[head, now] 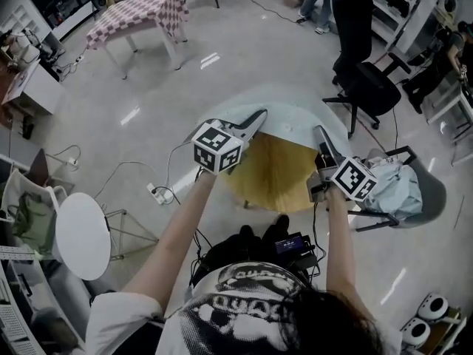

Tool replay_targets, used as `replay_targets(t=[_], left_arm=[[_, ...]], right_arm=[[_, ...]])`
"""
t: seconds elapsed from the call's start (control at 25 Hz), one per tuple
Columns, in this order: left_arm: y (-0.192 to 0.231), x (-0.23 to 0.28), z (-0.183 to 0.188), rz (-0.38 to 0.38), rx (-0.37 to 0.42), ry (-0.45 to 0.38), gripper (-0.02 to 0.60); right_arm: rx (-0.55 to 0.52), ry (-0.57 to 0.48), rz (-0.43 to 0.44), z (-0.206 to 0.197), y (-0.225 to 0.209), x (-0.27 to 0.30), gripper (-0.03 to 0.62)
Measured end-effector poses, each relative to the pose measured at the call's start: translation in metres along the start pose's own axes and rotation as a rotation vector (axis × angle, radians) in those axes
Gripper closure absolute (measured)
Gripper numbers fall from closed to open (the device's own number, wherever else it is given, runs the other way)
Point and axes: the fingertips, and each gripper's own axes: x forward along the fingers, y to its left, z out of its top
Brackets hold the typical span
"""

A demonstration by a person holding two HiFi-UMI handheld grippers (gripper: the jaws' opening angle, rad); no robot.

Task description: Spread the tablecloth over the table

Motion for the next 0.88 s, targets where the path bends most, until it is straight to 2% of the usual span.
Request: replay_targets(t=[0.32,0.64,0.88], left_arm=[[-0.031,-0.032,-0.038,0.013,-0.131,0.011,0.52],[-0.072,-0.049,-0.068,0.019,-0.282,0.009,0.522],[-0.1,-0.071,-0.099,0.086,-0.39,0.049,0.518]], right_arm=[[0.054,0.056,-0.018,-0.039,-0.002,-0.036,0.53],[0.09,0.078,-0.028,-0.059,-0.007,-0.082,0.54],[0.151,0.127,-0.032,-0.091,-0.015,-0.114,0.545]])
